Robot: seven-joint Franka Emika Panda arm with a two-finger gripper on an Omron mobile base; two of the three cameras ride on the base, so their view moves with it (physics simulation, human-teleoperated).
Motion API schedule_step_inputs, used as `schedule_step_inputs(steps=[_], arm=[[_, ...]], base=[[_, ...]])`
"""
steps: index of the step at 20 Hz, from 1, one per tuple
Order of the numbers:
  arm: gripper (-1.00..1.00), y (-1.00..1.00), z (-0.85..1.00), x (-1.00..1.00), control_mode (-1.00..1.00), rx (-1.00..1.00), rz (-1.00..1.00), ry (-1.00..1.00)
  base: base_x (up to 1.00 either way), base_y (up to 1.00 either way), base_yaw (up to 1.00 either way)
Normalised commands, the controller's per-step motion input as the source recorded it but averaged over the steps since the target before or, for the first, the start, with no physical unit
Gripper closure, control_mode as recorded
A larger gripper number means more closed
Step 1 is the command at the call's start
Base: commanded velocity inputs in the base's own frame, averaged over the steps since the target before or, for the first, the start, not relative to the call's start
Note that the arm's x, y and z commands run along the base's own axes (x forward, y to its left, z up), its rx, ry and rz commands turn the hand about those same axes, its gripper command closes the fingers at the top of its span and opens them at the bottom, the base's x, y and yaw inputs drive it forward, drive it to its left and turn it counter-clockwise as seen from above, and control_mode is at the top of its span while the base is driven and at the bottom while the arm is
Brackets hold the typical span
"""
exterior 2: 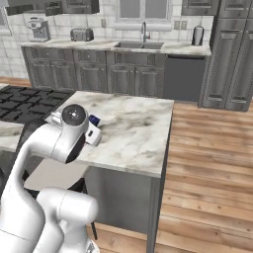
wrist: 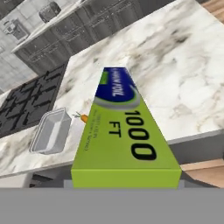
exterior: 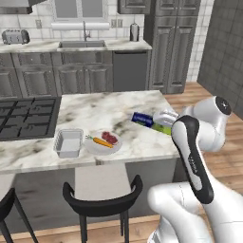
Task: Retrieve the tupperware and aluminum foil from the cabinet and place them on the dining counter near the plate with carrot and steak to prepare for storing leftovers.
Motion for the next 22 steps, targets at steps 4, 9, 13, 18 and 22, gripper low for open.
schedule_step_inputs(steps=[4, 9, 13, 18, 22], arm=[[1.0, 0.0, -0.37, 0.68, -1.0, 0.06, 0.0, 0.22], [1.0, 0.0, -0.57, 0.73, -1.0, 0.02, 0.0, 0.08], [1.0, 0.02, -0.66, 0.79, -1.0, 0.0, 0.0, 0.02], [1.0, 0.09, -0.64, 0.78, -1.0, 0.0, 0.0, 0.0], [1.0, 0.13, -0.59, 0.74, -1.0, 0.0, 0.0, 0.0]], base=[[0.0, 0.0, 0.0], [0.0, 0.0, 0.0], [0.0, 0.0, 0.0], [0.0, 0.0, 0.0], [0.0, 0.0, 0.0]])
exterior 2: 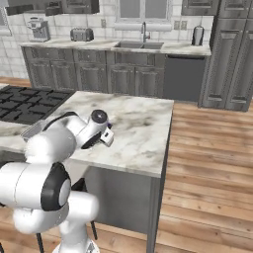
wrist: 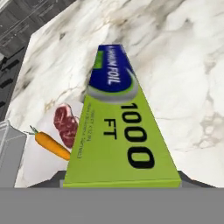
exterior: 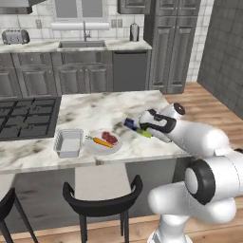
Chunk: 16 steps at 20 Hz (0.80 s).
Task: Retrieve the tupperware and aluminum foil from the cabinet and place them on the dining counter near the plate with carrot and steak to prepare for storing leftovers.
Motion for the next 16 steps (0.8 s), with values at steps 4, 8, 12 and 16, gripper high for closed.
schedule_step_inputs(steps=[4, 8, 12, 16], arm=[[1.0, 0.24, -0.58, 0.6, -1.0, 0.0, 0.0, 0.0], [1.0, 0.27, -0.56, 0.32, -1.0, 0.0, 0.0, 0.06], [-1.0, 0.21, -0.49, 0.16, -1.0, 0.0, 0.0, 0.14], [-1.0, 0.01, 0.01, -0.13, -1.0, 0.0, 0.0, 0.11]], base=[[0.0, 0.0, 0.0], [0.0, 0.0, 0.0], [0.0, 0.0, 0.0], [0.0, 0.0, 0.0]])
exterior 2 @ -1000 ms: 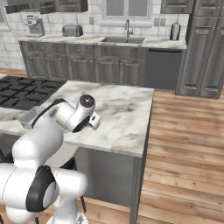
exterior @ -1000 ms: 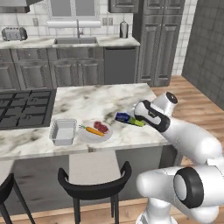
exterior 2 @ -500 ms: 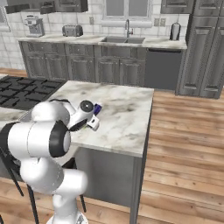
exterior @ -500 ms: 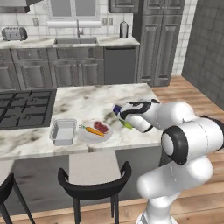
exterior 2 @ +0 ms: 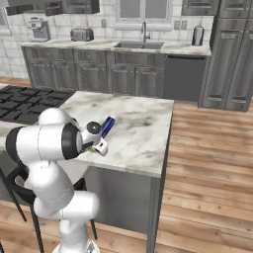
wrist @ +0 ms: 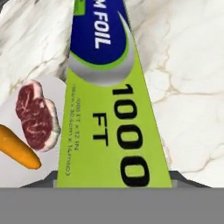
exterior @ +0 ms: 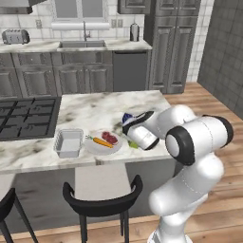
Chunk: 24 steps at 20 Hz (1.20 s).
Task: Retrieve the tupperware and aluminum foil from the cabinet and place them on the dining counter near the plate with carrot and steak to prepare for storing leftovers.
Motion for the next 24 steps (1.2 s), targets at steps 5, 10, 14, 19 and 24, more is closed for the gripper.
schedule_step_inputs(steps=[5, 10, 14, 19, 24], arm=[[-1.0, 0.0, 0.89, -0.18, -1.0, 0.0, 0.0, -0.04], [-1.0, 0.01, 1.0, -0.12, -1.0, -0.02, 0.0, -0.11], [-1.0, 0.0, 1.0, -0.06, -1.0, 0.0, 0.0, -0.1], [-1.0, 0.0, 1.0, -0.22, -1.0, 0.0, -0.01, -0.1], [-1.0, -0.13, 1.0, -0.45, -1.0, -0.05, -0.02, -0.07]], base=[[0.0, 0.0, 0.0], [0.0, 0.0, 0.0], [0.0, 0.0, 0.0], [0.0, 0.0, 0.0], [0.0, 0.0, 0.0]])
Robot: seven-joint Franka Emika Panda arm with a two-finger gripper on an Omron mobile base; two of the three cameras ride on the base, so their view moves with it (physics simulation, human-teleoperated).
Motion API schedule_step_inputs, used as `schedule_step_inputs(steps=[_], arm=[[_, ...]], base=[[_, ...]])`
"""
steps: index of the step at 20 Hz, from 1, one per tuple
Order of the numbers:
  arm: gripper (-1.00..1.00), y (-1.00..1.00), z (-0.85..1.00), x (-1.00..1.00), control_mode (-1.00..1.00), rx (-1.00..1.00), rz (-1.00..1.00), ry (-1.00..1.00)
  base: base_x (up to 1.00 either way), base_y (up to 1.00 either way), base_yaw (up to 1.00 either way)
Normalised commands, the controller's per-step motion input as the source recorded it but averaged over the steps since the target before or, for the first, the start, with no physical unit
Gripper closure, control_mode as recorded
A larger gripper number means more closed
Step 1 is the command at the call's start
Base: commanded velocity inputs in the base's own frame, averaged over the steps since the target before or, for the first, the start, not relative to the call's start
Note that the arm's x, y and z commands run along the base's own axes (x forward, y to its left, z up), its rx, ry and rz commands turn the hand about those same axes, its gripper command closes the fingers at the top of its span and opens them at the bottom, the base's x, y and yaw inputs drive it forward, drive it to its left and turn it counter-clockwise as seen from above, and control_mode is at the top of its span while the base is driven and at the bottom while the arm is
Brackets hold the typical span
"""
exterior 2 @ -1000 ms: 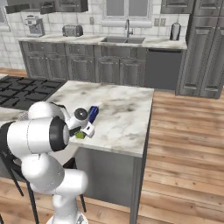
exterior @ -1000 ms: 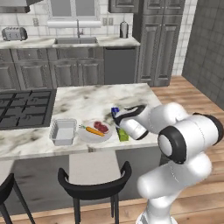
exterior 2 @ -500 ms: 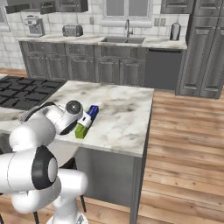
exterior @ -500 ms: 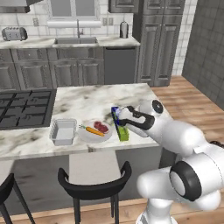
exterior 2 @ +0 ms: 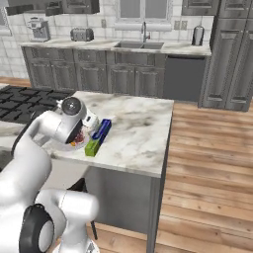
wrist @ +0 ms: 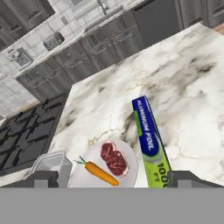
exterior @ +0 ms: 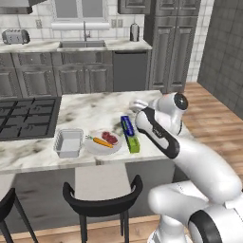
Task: Retrieve the tupperware and aluminum foil from the cabinet and place them on the dining counter near the plate with carrot and steak to prepare for storing leftovers.
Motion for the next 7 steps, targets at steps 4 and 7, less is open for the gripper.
schedule_step_inputs(steps=[4, 7], arm=[[-1.0, -0.28, 0.82, -0.83, -1.0, -0.09, 0.0, -0.1], [-1.0, -0.51, 0.17, -0.95, -1.0, -0.09, 0.03, -0.03]], base=[[0.0, 0.0, 0.0], [0.0, 0.0, 0.0]])
